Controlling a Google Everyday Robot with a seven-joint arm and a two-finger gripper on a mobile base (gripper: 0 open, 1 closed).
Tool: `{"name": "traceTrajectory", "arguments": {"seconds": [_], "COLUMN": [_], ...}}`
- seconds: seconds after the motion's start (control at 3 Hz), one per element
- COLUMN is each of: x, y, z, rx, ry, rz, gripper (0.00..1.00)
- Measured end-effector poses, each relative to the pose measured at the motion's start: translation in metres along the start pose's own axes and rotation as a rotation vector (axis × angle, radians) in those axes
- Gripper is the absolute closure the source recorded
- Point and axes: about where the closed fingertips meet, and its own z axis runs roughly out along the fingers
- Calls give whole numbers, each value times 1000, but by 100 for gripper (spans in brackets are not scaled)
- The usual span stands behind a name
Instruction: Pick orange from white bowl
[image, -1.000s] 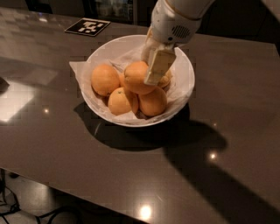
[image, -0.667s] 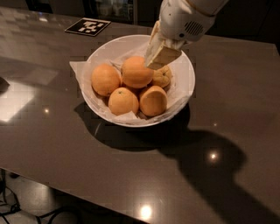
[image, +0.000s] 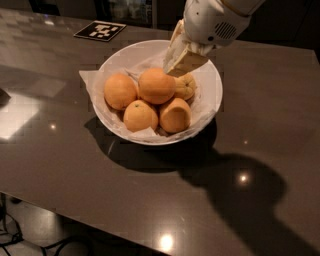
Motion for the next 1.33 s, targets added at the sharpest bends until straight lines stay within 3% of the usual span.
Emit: {"name": "traceTrajectory", "arguments": {"seconds": [1.0,1.33], "x": [0,0], "y": [0,0], "z": [0,0], "rx": [0,0], "ry": [0,0], "rz": [0,0], "gripper": [13,0]}}
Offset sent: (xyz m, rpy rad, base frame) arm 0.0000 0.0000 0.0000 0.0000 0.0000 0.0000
